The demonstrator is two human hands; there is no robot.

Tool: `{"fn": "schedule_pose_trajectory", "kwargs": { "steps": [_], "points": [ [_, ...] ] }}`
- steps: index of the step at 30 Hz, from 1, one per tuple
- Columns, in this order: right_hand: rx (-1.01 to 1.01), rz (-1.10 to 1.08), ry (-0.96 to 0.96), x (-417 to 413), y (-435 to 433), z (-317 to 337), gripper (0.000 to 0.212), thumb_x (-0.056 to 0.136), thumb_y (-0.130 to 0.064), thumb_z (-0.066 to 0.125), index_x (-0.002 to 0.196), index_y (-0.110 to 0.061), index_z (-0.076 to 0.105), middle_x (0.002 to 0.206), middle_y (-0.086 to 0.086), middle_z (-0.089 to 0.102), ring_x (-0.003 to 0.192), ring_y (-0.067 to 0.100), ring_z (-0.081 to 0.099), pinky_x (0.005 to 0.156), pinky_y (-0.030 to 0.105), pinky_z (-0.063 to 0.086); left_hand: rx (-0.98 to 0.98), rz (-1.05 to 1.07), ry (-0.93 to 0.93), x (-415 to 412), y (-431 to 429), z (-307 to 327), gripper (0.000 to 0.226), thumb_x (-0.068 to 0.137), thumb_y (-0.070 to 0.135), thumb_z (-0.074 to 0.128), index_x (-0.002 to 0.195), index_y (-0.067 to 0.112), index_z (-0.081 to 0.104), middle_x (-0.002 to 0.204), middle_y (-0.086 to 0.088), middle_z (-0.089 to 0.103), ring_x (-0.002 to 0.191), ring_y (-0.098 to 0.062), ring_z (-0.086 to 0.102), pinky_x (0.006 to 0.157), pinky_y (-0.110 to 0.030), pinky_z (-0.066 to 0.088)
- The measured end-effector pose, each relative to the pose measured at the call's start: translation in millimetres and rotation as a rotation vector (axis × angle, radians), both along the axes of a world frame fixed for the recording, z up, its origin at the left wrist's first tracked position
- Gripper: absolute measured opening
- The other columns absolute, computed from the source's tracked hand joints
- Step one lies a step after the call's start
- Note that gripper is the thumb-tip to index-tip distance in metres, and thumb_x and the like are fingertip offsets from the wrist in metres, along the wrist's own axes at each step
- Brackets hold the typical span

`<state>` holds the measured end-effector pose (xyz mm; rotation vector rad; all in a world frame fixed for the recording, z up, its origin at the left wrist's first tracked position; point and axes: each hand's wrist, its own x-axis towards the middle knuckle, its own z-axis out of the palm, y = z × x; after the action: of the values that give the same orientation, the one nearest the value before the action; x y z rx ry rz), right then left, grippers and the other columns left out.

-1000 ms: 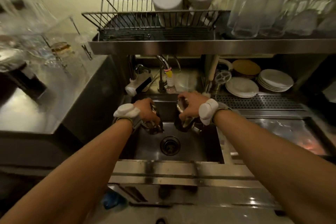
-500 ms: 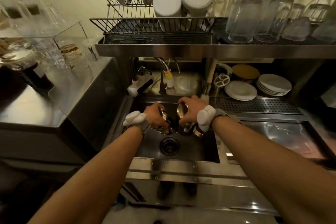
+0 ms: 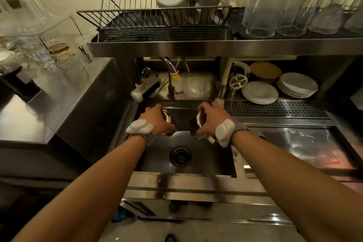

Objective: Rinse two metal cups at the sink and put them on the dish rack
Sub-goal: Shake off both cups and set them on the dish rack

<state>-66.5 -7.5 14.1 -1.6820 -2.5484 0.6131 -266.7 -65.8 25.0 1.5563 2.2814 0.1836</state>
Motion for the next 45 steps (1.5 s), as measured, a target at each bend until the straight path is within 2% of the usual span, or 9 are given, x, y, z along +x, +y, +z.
{"fn": "schedule_pose_trajectory", "kwargs": {
  "steps": [6,9,11,21,26,29,35,38,45],
  "points": [
    [0.076,0.057,0.006,-10,18,56,0.089,0.060,-0.045,0.080,0.135,-0.023,0.037,0.128,0.006,0.050,0.110,0.028,0.056,0.082,0.034,0.050,-0.064,-0.057,0.047,-7,22,71,0.068,0.065,0.047,0.076,0.123,0.020,0.055,0.117,-0.004,0.063,0.100,-0.023,0.061,0.082,-0.030,0.052],
    [0.080,0.124,0.003,-19,20,99,0.081,0.061,-0.044,0.080,0.129,-0.019,0.043,0.120,0.004,0.058,0.101,0.023,0.058,0.078,0.032,0.051,-0.031,-0.051,0.049,-13,21,116,0.049,0.062,0.046,0.078,0.103,0.023,0.065,0.092,0.002,0.068,0.075,-0.015,0.061,0.064,-0.023,0.052],
    [0.089,0.167,0.020,-25,17,128,0.075,0.060,-0.043,0.080,0.124,-0.020,0.047,0.114,0.002,0.060,0.095,0.020,0.059,0.078,0.033,0.054,0.006,-0.035,0.058,-15,15,141,0.047,0.061,0.046,0.078,0.101,0.023,0.066,0.077,0.005,0.062,0.067,-0.012,0.059,0.062,-0.024,0.056],
    [0.354,0.306,0.098,-67,-11,268,0.065,0.072,-0.039,0.077,0.127,-0.018,0.049,0.117,0.002,0.057,0.093,0.017,0.049,0.071,0.023,0.039,0.270,-0.009,0.190,-43,-21,267,0.054,0.066,0.057,0.071,0.100,0.016,0.066,0.094,-0.005,0.068,0.084,-0.022,0.065,0.081,-0.037,0.058],
    [0.430,0.323,0.211,-93,-12,312,0.055,0.070,-0.039,0.077,0.114,-0.021,0.051,0.109,-0.002,0.055,0.089,0.016,0.052,0.055,0.019,0.035,0.415,-0.025,0.194,-73,-18,317,0.053,0.075,0.058,0.064,0.103,0.013,0.065,0.095,-0.007,0.067,0.076,-0.020,0.061,0.064,-0.026,0.051],
    [0.519,0.315,0.238,-112,-11,334,0.065,0.070,-0.040,0.077,0.125,-0.019,0.051,0.105,-0.003,0.055,0.087,0.014,0.052,0.054,0.016,0.034,0.503,-0.023,0.201,-97,-10,334,0.044,0.078,0.056,0.063,0.096,0.015,0.062,0.077,-0.001,0.061,0.064,-0.015,0.055,0.053,-0.021,0.044],
    [0.655,0.261,0.267,-149,2,362,0.069,0.069,-0.038,0.080,0.127,-0.012,0.054,0.115,0.007,0.062,0.091,0.017,0.053,0.078,0.029,0.050,0.552,-0.007,0.221,-143,15,347,0.058,0.067,0.063,0.065,0.093,0.012,0.065,0.086,-0.007,0.069,0.073,-0.023,0.066,0.075,-0.035,0.059],
    [0.665,0.211,0.264,-169,12,365,0.077,0.065,-0.039,0.082,0.131,-0.013,0.052,0.111,0.005,0.060,0.090,0.017,0.053,0.075,0.025,0.044,0.554,-0.009,0.205,-160,32,343,0.057,0.066,0.065,0.065,0.089,0.013,0.065,0.081,-0.005,0.070,0.069,-0.022,0.067,0.074,-0.036,0.059],
    [0.641,0.157,0.207,-199,37,344,0.082,0.061,-0.031,0.086,0.131,-0.012,0.048,0.118,0.010,0.054,0.095,0.020,0.054,0.081,0.029,0.051,0.544,-0.059,0.167,-177,66,318,0.059,0.057,0.069,0.069,0.073,0.013,0.062,0.073,-0.005,0.069,0.065,-0.022,0.067,0.073,-0.038,0.060]
  ]
}}
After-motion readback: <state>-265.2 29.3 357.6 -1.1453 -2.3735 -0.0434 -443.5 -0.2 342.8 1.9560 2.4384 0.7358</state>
